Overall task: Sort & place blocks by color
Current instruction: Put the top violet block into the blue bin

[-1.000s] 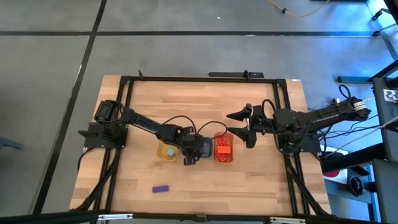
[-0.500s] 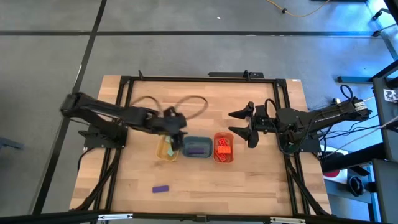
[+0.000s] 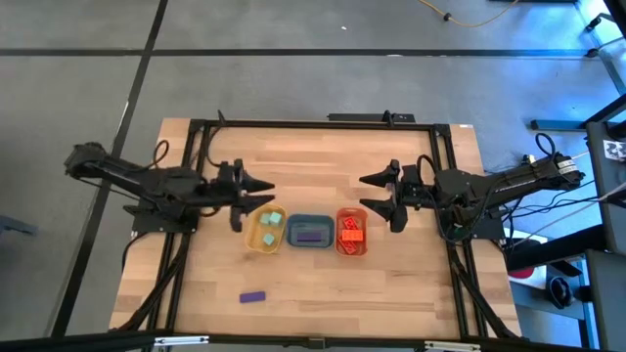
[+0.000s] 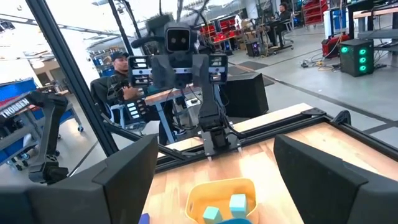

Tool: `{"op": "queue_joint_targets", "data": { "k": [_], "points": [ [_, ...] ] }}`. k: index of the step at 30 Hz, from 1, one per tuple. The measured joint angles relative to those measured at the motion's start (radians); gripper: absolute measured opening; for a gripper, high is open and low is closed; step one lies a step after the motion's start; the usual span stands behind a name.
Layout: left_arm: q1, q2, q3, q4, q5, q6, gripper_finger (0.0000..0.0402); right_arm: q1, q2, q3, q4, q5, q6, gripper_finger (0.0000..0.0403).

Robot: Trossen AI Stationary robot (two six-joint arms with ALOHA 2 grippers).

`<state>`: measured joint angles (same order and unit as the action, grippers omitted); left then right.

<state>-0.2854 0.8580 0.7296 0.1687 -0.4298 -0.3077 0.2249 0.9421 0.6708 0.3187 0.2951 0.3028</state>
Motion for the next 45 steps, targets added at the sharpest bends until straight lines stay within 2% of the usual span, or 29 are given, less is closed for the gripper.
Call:
{"op": "queue_joint_targets", "data": {
  "k": [3, 6, 22, 25, 30, 31, 40, 43, 45],
  "points": [
    [0.0, -0.039, -0.124, 0.207, 0.06, 0.004, 0.0144, 0.0, 0.0, 0.0, 0.0, 0.0, -0.001, 0.0323],
    [0.0, -0.059, -0.186, 0.299, 0.074, 0.005, 0.0144, 0.0, 0.0, 0.0, 0.0, 0.0, -0.001, 0.0323],
    [0.001, -0.069, -0.214, 0.288, 0.052, 0.005, 0.014, 0.0, 0.0, 0.0, 0.001, 0.0, -0.001, 0.0323],
    [0.001, -0.069, -0.214, 0.288, 0.046, 0.011, 0.0115, 0.0, 0.0, 0.0, 0.001, 0.0, -0.001, 0.0323],
    [0.001, -0.069, -0.214, 0.288, 0.046, 0.03, 0.0019, 0.0, 0.0, 0.0, 0.001, 0.0, -0.001, 0.0323],
    [0.001, -0.069, -0.214, 0.287, 0.046, 0.036, 0.001, 0.0, 0.0, 0.0, 0.001, 0.0, -0.001, 0.0323],
    [0.002, -0.075, -0.212, 0.286, 0.039, 0.05, 0.0, 0.0, 0.0, 0.0, 0.001, 0.0, 0.006, 0.0323],
    [0.002, -0.075, -0.212, 0.287, 0.038, 0.05, 0.0, 0.0, 0.0, 0.001, -0.001, 0.017, 0.101, 0.0323],
    [0.002, -0.075, -0.212, 0.287, 0.038, 0.05, 0.0, -0.001, 0.001, 0.002, -0.019, 0.095, 0.215, 0.0323]
  ]
}}
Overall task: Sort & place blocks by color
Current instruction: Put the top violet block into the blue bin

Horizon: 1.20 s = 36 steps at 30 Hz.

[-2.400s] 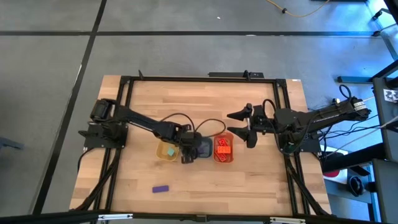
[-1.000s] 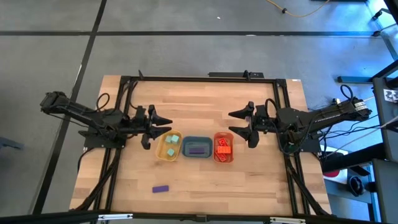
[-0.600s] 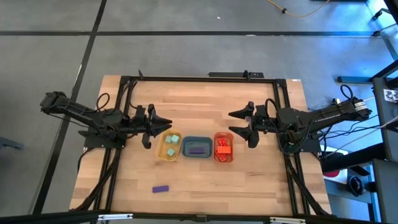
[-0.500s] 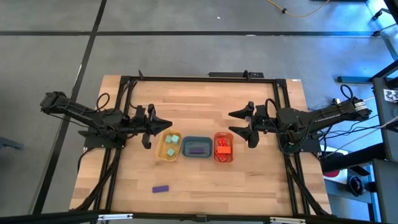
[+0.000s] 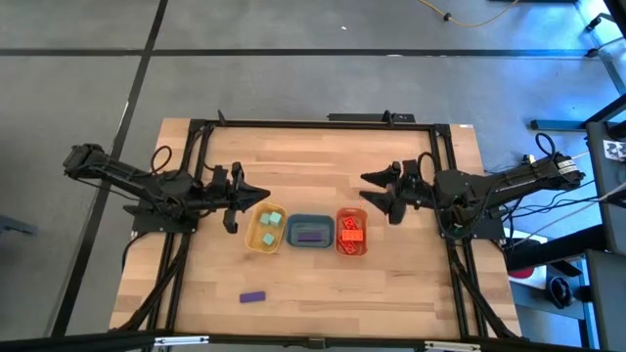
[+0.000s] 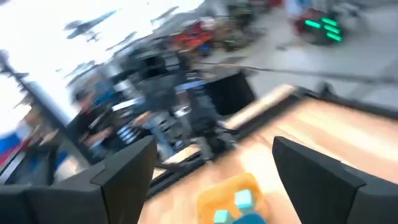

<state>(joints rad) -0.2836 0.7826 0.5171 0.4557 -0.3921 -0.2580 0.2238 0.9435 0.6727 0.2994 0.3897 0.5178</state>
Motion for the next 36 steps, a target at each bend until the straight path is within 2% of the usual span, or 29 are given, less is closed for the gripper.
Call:
{"op": "queue_joint_targets", "data": {
  "k": [4, 7, 10, 14, 17, 21, 27, 30, 34, 36],
  "points": [
    [0.0, 0.0, 0.0, 0.0, -0.011, 0.0, 0.0, -0.051, 0.001, 0.004, -0.143, 0.093, 0.258, 0.0323],
    [0.0, 0.0, 0.0, 0.001, -0.011, 0.0, 0.0, -0.137, 0.001, 0.046, -0.463, 0.098, 0.566, 0.0323],
    [0.0, 0.0, 0.0, 0.001, -0.011, 0.0, 0.0, -0.238, 0.006, 0.088, -0.818, 0.033, 0.79, 0.0323],
    [0.0, 0.0, 0.0, 0.001, -0.011, 0.0, 0.0, -0.352, 0.018, 0.093, -1.143, -0.025, 0.904, 0.0323],
    [0.0, 0.0, 0.0, 0.001, -0.011, 0.0, 0.0, -0.417, 0.041, 0.063, -1.285, -0.024, 1.01, 0.0323],
    [0.0, 0.0, 0.0, 0.001, -0.013, 0.0, 0.0, -0.46, 0.068, -0.016, -1.265, 0.009, 1.153, 0.0323],
    [0.0, 0.0, 0.0, 0.002, -0.017, 0.0, 0.0, -0.474, 0.099, -0.159, -1.025, 0.003, 1.443, 0.0323],
    [0.0, 0.0, 0.0, 0.002, -0.017, 0.0, 0.0, -0.494, 0.121, -0.203, -0.94, -0.045, 1.519, 0.0323],
    [0.0, 0.0, 0.0, 0.004, -0.017, -0.001, 0.0, -0.532, 0.178, -0.207, -0.947, -0.139, 1.55, 0.0323],
    [0.0, 0.0, 0.0, 0.005, -0.017, -0.001, 0.0, -0.546, 0.204, -0.203, -0.936, -0.153, 1.576, 0.0323]
  ]
}}
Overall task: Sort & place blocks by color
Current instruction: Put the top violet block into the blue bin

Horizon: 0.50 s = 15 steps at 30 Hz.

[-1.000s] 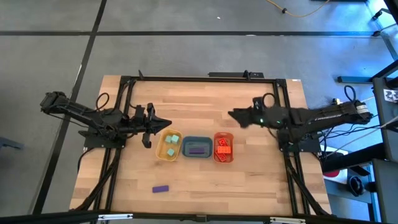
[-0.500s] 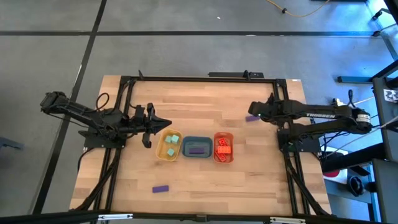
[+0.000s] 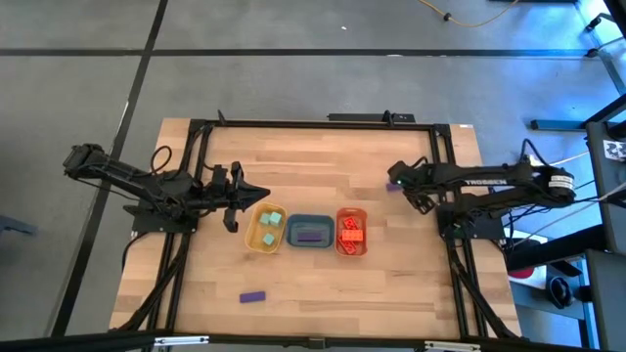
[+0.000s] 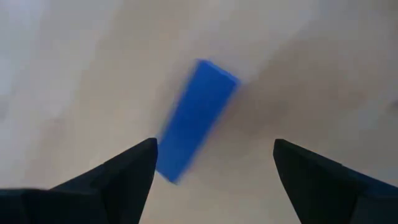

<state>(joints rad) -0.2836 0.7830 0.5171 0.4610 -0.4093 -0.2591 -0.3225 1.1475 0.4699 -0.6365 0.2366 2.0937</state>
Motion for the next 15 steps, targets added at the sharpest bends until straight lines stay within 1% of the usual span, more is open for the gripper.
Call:
{"op": "queue_joint_targets", "data": {
  "k": [3, 4, 6, 10, 13, 15],
  "points": [
    [0.0, 0.0, 0.0, 0.001, 0.0, -0.011, 0.0, -0.018, 0.033, 0.026, 0.022, 0.054, 0.02, 0.0323],
    [0.0, 0.0, 0.0, 0.001, 0.0, -0.022, 0.0, -0.027, 0.044, 0.032, 0.022, 0.057, 0.03, 0.0323],
    [0.0, 0.0, 0.0, 0.001, 0.011, -0.025, 0.0, -0.049, 0.07, 0.04, 0.02, 0.052, 0.046, 0.0323],
    [0.0, 0.0, 0.0, 0.001, 0.027, -0.026, 0.0, -0.079, 0.134, 0.045, 0.057, -0.009, 0.05, 0.0323],
    [0.0, 0.0, 0.0, 0.004, 0.027, -0.027, 0.0, -0.088, 0.174, 0.05, 0.064, -0.015, 0.051, 0.0323],
    [0.0, 0.0, 0.0, 0.005, 0.028, -0.028, 0.0, -0.088, 0.189, 0.053, 0.06, -0.013, 0.08, 0.0323]
  ]
}}
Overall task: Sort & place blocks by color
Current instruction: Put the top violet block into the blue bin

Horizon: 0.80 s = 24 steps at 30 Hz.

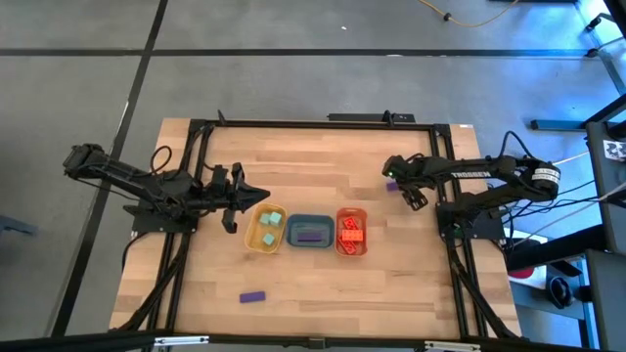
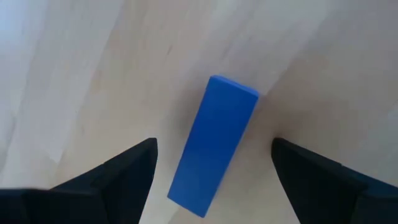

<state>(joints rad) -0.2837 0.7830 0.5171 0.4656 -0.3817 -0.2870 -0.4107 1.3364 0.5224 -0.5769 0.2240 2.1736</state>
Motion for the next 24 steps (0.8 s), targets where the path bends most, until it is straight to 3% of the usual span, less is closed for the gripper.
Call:
{"op": "queue_joint_targets", "data": {
  "k": [8, 19, 24],
  "points": [
    [0.0, 0.0, 0.0, 0.0, 0.0, -0.024, 0.0, -0.005, 0.003, 0.0, -0.018, -0.002, 0.021, 0.0303],
    [0.0, 0.0, 0.0, 0.0, 0.003, -0.025, 0.0, -0.005, 0.007, -0.003, -0.069, -0.04, -0.021, 0.0107],
    [0.0, 0.0, 0.0, 0.0, 0.003, -0.026, 0.0, -0.005, 0.007, -0.003, -0.07, -0.042, -0.069, 0.0105]
  ]
}}
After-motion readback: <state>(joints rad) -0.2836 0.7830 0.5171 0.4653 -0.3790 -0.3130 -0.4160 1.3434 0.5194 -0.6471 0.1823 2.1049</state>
